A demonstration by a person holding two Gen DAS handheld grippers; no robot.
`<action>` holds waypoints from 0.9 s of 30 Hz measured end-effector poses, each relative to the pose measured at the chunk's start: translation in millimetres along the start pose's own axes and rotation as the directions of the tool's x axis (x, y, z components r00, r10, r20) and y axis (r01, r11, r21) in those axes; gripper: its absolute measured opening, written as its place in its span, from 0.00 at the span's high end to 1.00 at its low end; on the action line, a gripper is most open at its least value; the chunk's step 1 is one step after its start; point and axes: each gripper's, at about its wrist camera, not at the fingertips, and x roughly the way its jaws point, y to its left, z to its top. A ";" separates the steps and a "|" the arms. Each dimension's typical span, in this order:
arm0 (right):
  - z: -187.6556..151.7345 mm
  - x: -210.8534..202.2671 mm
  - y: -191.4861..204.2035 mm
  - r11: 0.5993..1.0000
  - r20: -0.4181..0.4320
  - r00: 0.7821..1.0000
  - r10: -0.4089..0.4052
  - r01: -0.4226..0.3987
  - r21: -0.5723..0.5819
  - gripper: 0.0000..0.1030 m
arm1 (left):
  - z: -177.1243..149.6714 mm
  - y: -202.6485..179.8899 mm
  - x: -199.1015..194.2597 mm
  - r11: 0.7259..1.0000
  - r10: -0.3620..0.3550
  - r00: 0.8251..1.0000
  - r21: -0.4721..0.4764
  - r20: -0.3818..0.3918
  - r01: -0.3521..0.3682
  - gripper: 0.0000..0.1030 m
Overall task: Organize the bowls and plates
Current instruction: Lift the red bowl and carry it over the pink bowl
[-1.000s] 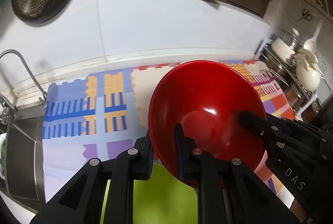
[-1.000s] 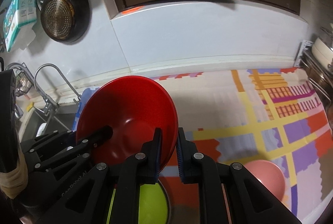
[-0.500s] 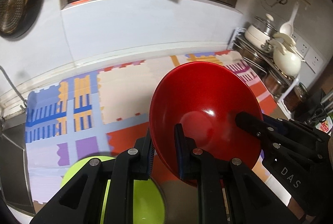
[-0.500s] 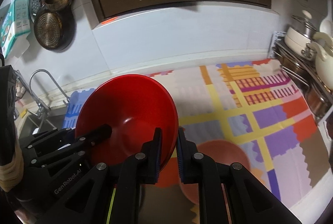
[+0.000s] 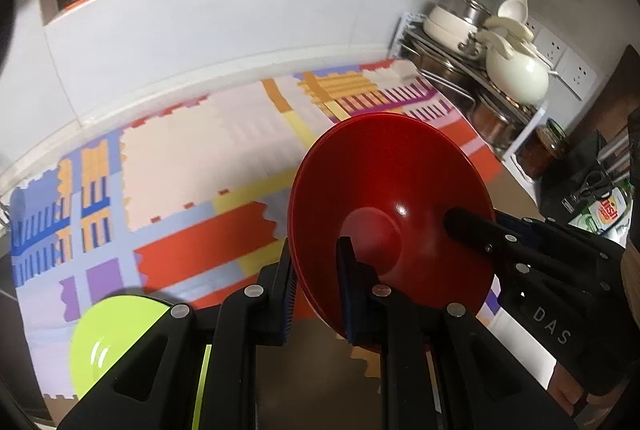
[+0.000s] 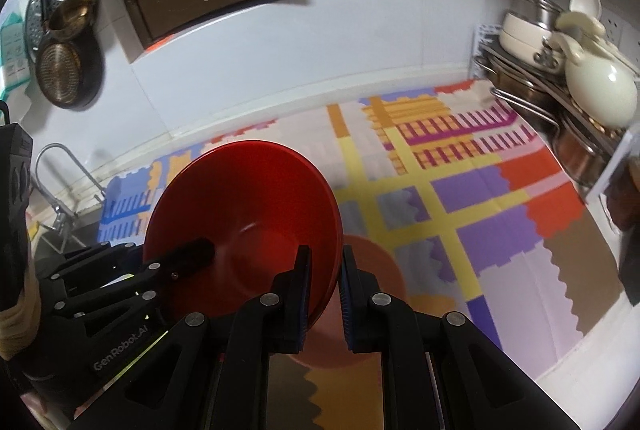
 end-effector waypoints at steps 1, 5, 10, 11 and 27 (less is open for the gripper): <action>-1.6 0.4 -5.4 1.000 -0.003 1.000 -0.007 0.007 0.004 0.86 | -0.2 -2.8 2.7 1.000 -0.003 1.000 0.005 -0.007 0.003 0.81; -6.7 2.6 -21.0 1.000 -0.017 1.000 -0.013 0.013 0.022 0.86 | -3.1 -14.0 19.6 1.000 -0.002 0.999 0.017 -0.051 0.003 0.81; -13.9 14.6 -37.4 0.999 -0.057 0.998 -0.011 0.013 0.040 0.86 | -9.0 -18.4 36.6 1.000 0.006 0.995 0.015 -0.095 -0.005 0.81; -15.5 17.7 -39.9 0.999 -0.067 0.998 -0.008 0.011 0.043 0.86 | -10.7 -19.4 40.3 1.000 0.015 0.995 0.017 -0.102 -0.013 0.81; -32.7 58.7 -52.6 0.999 -0.180 0.984 0.015 -0.010 0.030 0.86 | -20.6 -17.3 63.0 0.992 0.125 0.984 0.032 -0.126 -0.122 0.81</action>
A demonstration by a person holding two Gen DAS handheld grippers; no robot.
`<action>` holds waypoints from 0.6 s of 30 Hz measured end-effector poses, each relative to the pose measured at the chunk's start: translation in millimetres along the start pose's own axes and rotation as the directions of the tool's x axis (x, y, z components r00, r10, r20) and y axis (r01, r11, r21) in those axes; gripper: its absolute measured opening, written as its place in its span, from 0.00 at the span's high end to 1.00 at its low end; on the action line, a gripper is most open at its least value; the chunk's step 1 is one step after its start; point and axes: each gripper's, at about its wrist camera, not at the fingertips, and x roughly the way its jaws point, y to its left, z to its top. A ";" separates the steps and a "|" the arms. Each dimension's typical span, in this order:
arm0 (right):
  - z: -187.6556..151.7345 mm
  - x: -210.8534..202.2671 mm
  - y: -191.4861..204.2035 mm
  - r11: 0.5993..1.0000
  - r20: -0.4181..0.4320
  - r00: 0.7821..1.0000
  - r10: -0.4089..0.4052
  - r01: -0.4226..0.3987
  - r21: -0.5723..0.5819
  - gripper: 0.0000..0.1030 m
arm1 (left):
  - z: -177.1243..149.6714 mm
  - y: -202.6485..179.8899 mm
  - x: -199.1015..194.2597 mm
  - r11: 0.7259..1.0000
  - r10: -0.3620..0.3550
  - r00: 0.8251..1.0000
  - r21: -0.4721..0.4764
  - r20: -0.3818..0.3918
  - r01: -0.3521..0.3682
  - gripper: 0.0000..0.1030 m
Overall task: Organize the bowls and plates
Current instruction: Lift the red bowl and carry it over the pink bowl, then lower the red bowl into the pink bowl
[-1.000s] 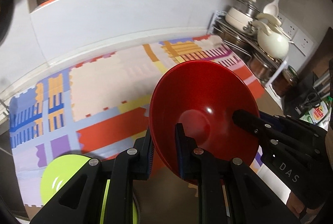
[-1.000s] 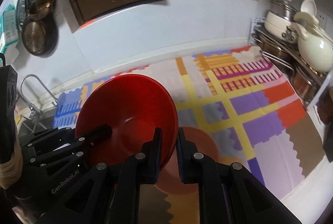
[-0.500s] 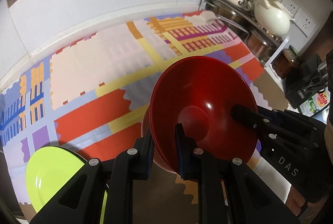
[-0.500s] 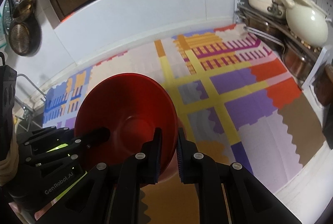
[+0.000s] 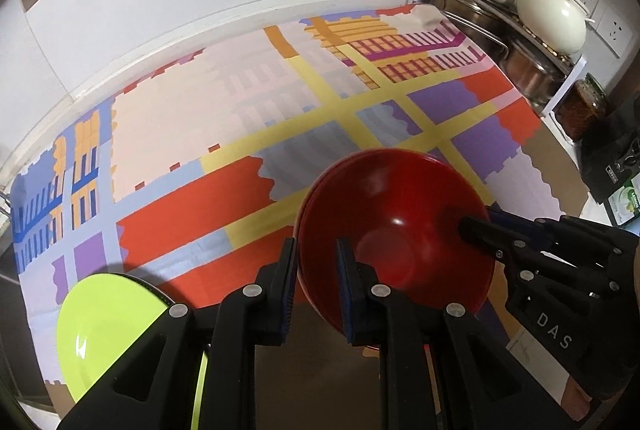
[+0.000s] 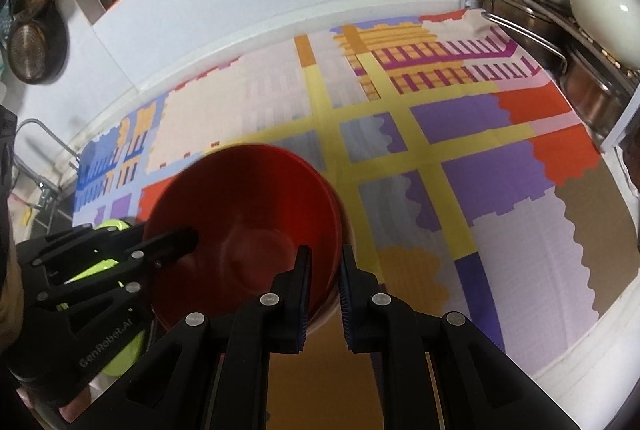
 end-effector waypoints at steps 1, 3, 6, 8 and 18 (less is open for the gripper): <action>-0.5 1.8 0.0 1.000 -0.005 1.000 -0.002 0.002 -0.002 0.86 | -0.4 0.5 0.2 1.000 0.003 1.000 0.002 0.001 -0.003 0.81; -1.9 3.0 1.6 1.000 -0.002 1.000 -0.003 0.003 -0.014 0.86 | -1.0 1.8 1.0 1.000 0.001 1.000 0.001 -0.001 -0.001 0.79; -2.7 3.4 3.7 1.000 0.008 1.000 -0.013 0.013 -0.028 0.85 | -1.8 4.0 1.3 1.000 0.005 1.000 -0.004 -0.001 -0.005 0.73; -2.7 3.7 2.8 1.000 0.011 1.000 -0.006 0.006 -0.024 0.82 | -2.0 5.0 0.3 1.000 0.007 1.000 -0.006 0.002 -0.007 0.69; -2.5 -5.6 6.8 0.999 0.050 0.998 -0.046 0.046 -0.015 0.56 | -4.0 12.5 -16.7 1.000 0.028 0.996 -0.012 0.090 -0.027 0.35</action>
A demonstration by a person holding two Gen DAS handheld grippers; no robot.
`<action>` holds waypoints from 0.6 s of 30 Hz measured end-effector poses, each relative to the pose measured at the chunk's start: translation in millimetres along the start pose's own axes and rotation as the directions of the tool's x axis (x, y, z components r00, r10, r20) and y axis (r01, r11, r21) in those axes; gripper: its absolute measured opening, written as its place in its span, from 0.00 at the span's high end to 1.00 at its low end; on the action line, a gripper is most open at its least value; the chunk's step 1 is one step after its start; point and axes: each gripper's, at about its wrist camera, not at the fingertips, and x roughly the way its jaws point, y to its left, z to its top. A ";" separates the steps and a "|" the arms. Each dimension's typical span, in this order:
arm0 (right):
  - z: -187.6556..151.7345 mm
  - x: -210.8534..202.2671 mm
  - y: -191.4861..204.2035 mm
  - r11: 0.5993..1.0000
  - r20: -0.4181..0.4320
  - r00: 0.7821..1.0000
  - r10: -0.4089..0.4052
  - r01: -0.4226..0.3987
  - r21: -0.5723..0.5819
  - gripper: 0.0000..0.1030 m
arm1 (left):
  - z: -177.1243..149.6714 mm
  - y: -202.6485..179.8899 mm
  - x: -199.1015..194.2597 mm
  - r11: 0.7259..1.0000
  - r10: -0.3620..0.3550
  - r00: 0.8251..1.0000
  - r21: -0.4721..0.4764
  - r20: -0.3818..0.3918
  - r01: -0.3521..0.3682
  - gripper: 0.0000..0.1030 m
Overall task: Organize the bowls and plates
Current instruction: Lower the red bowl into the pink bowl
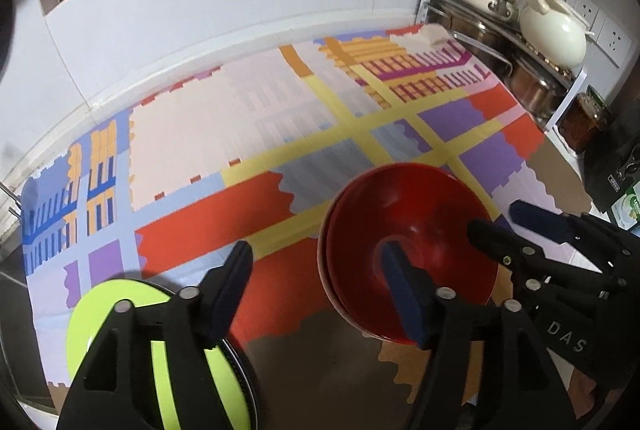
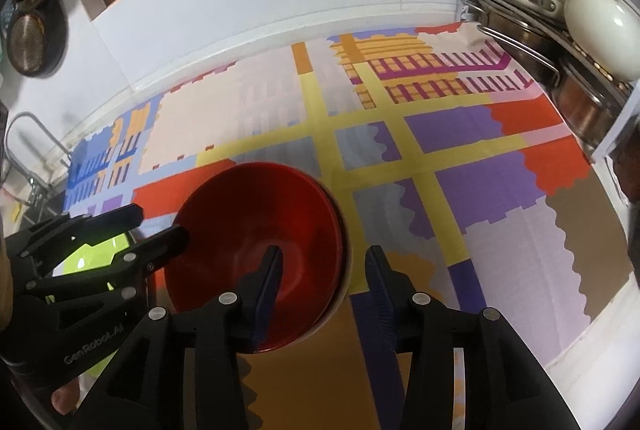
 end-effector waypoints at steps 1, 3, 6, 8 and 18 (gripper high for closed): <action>0.0 -3.0 -0.7 1.000 0.014 1.000 -0.005 0.005 0.012 0.52 | -0.8 0.4 -2.6 1.000 0.003 1.000 0.007 0.021 -0.003 0.35; -0.4 -8.5 -0.7 1.000 0.046 0.999 -0.023 0.022 0.022 0.47 | -4.0 0.7 -8.8 0.999 0.010 0.997 0.032 0.076 -0.012 0.35; -1.4 -20.2 1.8 0.997 0.118 0.990 -0.083 0.082 0.014 0.35 | -9.5 -2.4 -13.5 0.995 0.011 0.996 0.103 0.093 -0.020 0.33; -2.2 -27.0 5.1 0.994 0.153 0.982 -0.106 0.108 -0.007 0.33 | -11.4 -3.2 -11.7 0.992 -0.007 0.999 0.129 0.050 0.000 0.32; -3.7 -34.9 8.8 0.999 0.156 0.987 -0.042 0.042 0.006 0.33 | -12.3 0.7 -23.1 0.994 0.018 0.999 0.104 0.044 -0.022 0.27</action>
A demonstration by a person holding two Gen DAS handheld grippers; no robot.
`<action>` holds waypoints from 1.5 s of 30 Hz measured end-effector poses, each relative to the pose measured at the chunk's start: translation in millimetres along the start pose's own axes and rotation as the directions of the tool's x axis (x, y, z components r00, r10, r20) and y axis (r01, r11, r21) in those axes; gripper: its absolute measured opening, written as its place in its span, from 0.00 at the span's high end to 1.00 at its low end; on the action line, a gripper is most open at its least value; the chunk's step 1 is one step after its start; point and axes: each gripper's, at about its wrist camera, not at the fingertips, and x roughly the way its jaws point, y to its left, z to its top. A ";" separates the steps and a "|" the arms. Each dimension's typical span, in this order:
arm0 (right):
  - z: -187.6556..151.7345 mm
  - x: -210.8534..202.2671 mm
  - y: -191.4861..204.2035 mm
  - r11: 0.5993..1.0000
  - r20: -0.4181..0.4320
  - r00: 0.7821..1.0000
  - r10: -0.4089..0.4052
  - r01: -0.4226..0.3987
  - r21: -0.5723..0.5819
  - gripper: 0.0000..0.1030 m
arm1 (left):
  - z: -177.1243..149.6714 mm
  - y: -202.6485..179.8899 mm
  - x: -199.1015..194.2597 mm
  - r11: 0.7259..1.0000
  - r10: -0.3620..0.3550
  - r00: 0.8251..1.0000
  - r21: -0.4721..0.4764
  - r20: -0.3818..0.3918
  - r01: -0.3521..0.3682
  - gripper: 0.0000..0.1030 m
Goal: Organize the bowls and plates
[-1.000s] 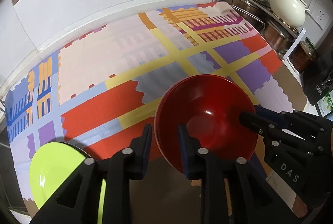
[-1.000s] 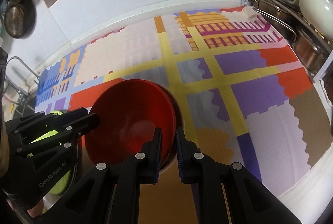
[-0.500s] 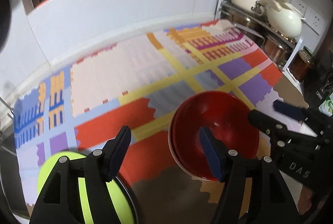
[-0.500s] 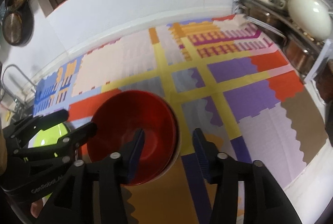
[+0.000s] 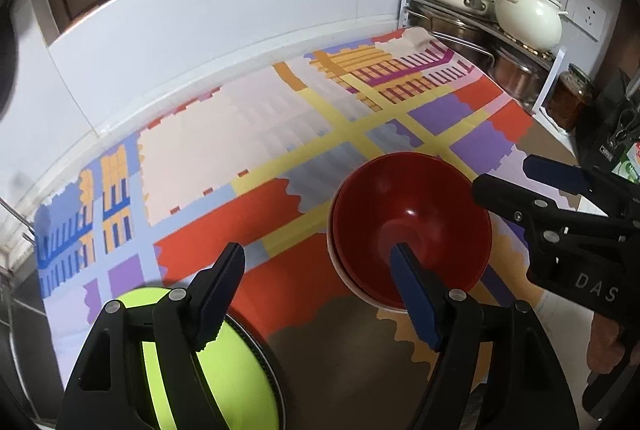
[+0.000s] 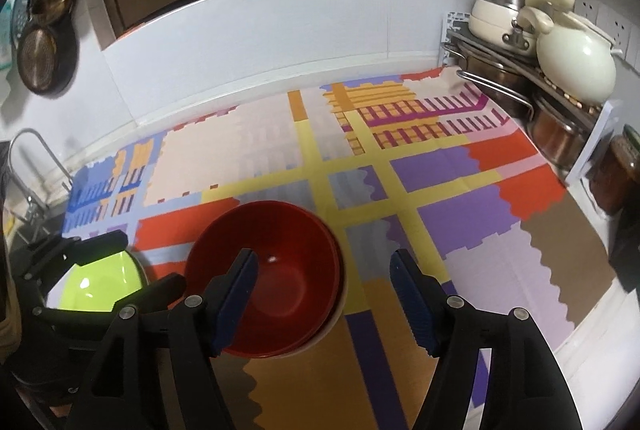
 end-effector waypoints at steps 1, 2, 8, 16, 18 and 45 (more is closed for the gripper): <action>0.1 0.2 -0.6 1.000 -0.002 1.000 0.003 -0.003 0.005 0.33 | 0.0 -2.4 -2.1 1.000 0.024 1.000 0.016 0.008 -0.024 0.24; 0.8 0.7 -1.6 1.000 -0.006 1.000 0.005 -0.005 0.010 0.33 | 0.1 -3.7 -3.7 0.999 0.043 0.999 0.029 0.017 -0.044 0.22; 5.1 2.7 -2.6 1.000 -0.036 0.999 0.012 -0.012 0.007 0.33 | 9.6 1.6 -3.4 0.999 0.032 0.999 0.033 -0.004 -0.032 0.21; 14.5 17.6 -11.3 1.000 -0.107 0.994 -0.010 0.012 0.012 0.33 | 20.5 3.0 22.7 0.999 -0.050 0.992 -0.008 -0.116 0.049 0.34; 14.9 23.6 -13.5 1.000 -0.137 0.991 -0.004 0.007 0.020 0.33 | 21.1 2.2 31.5 0.998 -0.063 0.987 -0.017 -0.147 0.061 0.36; -6.9 97.4 -30.3 0.970 -0.437 0.884 0.165 -0.066 0.233 0.76 | 22.7 -4.0 107.1 0.979 -0.192 0.898 -0.142 -0.396 0.146 0.70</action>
